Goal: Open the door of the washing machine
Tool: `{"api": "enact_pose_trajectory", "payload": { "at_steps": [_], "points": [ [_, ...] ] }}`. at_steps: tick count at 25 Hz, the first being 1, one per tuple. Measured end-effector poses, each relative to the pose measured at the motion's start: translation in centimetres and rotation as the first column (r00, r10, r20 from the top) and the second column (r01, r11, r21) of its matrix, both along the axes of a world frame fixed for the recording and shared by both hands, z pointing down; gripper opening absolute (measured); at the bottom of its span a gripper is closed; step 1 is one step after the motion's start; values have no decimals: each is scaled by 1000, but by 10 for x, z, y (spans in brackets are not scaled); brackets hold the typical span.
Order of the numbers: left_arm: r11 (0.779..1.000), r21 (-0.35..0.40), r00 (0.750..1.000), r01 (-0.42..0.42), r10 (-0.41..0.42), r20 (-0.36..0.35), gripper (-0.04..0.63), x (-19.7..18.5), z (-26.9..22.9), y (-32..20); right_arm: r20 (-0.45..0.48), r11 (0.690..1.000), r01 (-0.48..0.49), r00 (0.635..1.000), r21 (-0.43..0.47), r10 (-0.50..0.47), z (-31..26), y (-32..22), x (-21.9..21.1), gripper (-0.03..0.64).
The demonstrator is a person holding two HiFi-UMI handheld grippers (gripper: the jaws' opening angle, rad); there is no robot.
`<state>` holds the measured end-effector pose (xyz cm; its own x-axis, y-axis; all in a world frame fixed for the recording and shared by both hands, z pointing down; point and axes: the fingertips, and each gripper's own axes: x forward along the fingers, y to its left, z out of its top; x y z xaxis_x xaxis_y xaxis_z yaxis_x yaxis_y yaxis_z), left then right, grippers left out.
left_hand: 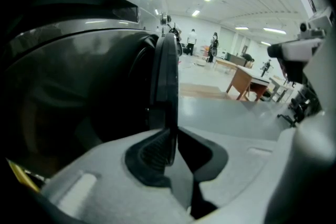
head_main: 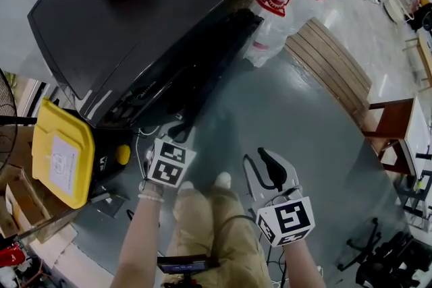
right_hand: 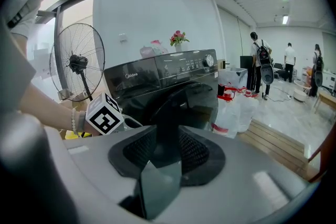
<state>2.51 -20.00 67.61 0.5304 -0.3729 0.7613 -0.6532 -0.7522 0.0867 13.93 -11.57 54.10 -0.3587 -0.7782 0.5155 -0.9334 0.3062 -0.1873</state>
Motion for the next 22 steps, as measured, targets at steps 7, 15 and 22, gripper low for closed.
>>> {"api": "enact_pose_trajectory", "payload": {
  "at_steps": [7, 15, 22],
  "points": [
    [1000, -15, 999, -9, 8, -44, 14, 5, -19, 17, -12, 999, 24, 1000, -26, -24, -1, -4, -3, 114],
    [999, 37, 992, 37, -33, -121, -8, -11, -87, 22, -1, 997, 36, 999, -69, -36, -8, -33, -20, 170],
    [989, 100, 985, 112, -97, -142, -8, -46, -145, 28, 15, 992, 28, 1000, -122, -26, 5, -67, -42, 192]
  ]
}}
